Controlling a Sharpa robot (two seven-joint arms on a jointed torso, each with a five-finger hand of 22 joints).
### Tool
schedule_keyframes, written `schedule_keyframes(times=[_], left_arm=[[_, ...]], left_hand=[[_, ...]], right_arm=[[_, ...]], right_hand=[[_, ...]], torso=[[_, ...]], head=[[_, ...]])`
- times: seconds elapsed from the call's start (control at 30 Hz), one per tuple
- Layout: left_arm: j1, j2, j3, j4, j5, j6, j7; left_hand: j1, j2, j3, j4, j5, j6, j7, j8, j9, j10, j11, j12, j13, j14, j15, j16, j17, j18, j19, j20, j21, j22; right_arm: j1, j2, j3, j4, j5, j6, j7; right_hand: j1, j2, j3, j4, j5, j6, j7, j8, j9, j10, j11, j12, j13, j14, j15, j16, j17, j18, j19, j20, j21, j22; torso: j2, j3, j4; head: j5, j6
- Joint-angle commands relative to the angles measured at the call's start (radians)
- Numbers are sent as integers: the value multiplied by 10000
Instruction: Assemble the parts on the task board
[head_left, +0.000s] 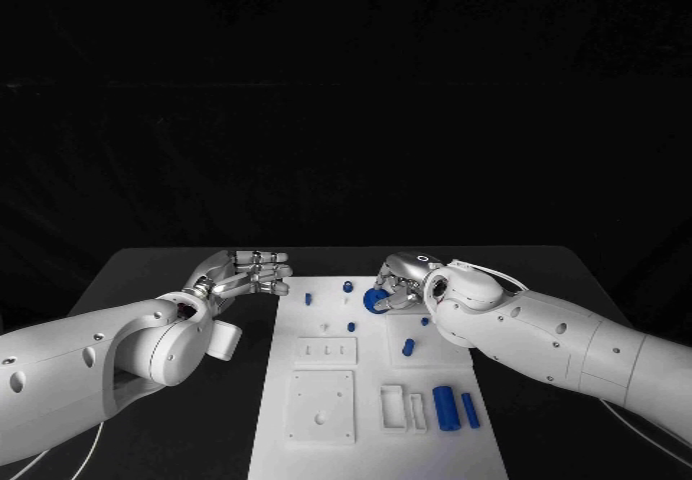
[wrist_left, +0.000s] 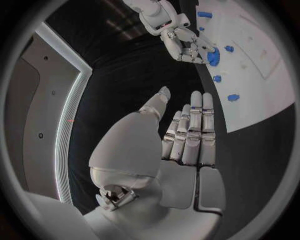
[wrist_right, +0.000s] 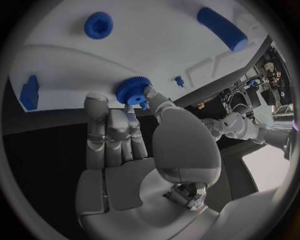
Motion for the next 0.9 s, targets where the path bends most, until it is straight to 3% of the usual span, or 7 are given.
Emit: schedule_keyframes(times=[0.03, 0.27, 0.5, 0.9], left_arm=[[2, 19, 6, 16, 26, 95, 63], [-1, 19, 6, 12, 26, 94, 67], [-2, 11, 6, 19, 26, 86, 68], [-2, 5, 6, 40, 26, 86, 68]], left_hand=[[60, -20, -48, -1, -30, -55, -27, -25, -9, -85, -14, 13, 9, -49, 30, -66, -12, 8, 98, -2, -29, -10], [70, -11, -53, 4, -28, -84, -21, -25, -10, -101, -10, 11, 8, -48, 31, -69, -12, 10, 97, -1, -24, -23], [70, -11, -53, 4, -28, -84, -21, -25, -10, -101, -10, 11, 8, -48, 31, -69, -12, 10, 97, -1, -24, -23], [63, -2, -59, 10, -24, -100, -7, -25, -10, -107, -4, 12, 9, -44, 32, -67, -11, 12, 99, 1, -18, -33]], right_arm=[[-29, -26, -17, 112, -373, -432, -64], [-30, -72, -16, 567, -672, -945, -171], [-30, -69, -15, 1029, -949, -1329, -316], [-31, 268, -14, 1103, -990, -1422, -380]], right_hand=[[75, -6, 94, -19, 119, 76, 9, 38, 16, 66, 1, 47, 9, 42, -38, 33, 8, 58, 430, -64, 72, 22], [10, -56, 215, -58, 629, 55, 15, 37, 14, 80, -6, 30, 3, 46, -45, 31, 16, 63, 433, -75, 78, 19], [-139, -136, 348, -47, 1497, 14, 23, 35, 11, 81, -13, -1, -9, 45, -49, 11, 4, 82, 434, -76, 70, -3], [-212, -147, 348, 25, 1440, -41, 34, 33, 8, 61, -15, -34, -30, 45, -45, -6, -9, 102, 432, -72, 44, -37]], torso=[[1, -1, 6], [3, -5, 10], [4, -7, 6], [5, -9, 5]], head=[[11, 12], [33, 9], [58, 18], [72, 38]])
